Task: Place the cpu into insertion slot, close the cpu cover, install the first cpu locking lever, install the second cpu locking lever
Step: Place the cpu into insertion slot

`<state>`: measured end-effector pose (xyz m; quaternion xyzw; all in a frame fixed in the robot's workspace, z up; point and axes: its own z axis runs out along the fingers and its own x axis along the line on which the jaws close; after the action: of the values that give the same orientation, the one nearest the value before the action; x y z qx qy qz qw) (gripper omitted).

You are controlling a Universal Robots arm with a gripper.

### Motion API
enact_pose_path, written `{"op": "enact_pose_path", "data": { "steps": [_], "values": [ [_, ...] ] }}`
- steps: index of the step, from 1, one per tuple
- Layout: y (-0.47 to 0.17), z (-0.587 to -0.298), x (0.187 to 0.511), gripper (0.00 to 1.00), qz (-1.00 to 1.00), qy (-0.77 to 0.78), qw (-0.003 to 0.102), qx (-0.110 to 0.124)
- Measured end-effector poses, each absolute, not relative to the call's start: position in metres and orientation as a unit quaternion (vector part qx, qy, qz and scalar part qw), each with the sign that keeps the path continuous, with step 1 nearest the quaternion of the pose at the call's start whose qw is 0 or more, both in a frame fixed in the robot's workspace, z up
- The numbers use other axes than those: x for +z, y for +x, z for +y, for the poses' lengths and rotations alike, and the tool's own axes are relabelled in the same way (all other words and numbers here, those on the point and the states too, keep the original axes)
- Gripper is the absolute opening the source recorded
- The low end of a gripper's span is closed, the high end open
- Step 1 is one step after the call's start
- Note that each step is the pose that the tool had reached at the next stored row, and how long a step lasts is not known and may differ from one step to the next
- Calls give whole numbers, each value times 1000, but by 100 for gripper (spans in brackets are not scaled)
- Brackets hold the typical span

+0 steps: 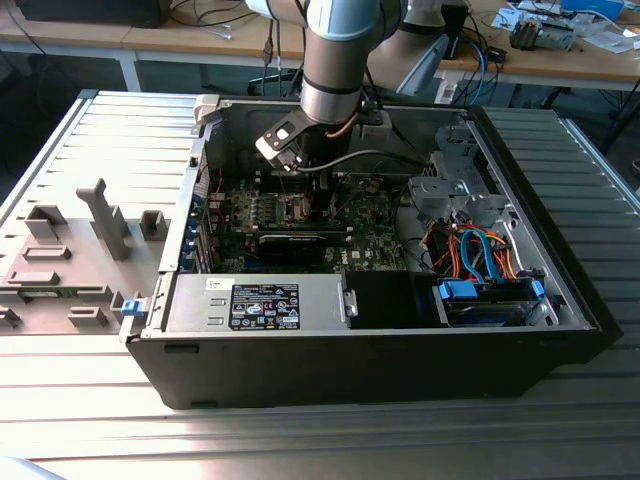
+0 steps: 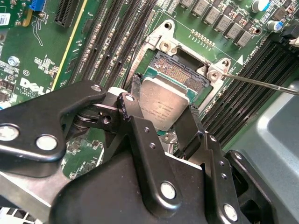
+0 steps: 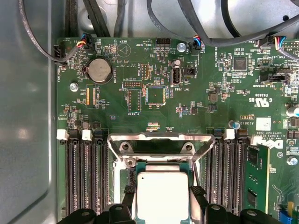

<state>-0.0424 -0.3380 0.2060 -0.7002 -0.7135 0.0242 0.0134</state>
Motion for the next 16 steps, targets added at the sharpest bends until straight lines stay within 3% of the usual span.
{"op": "enact_pose_path", "data": {
  "steps": [16],
  "values": [
    [-42, -338, 205, 54, -713, -700, 12, 26]
  ]
}}
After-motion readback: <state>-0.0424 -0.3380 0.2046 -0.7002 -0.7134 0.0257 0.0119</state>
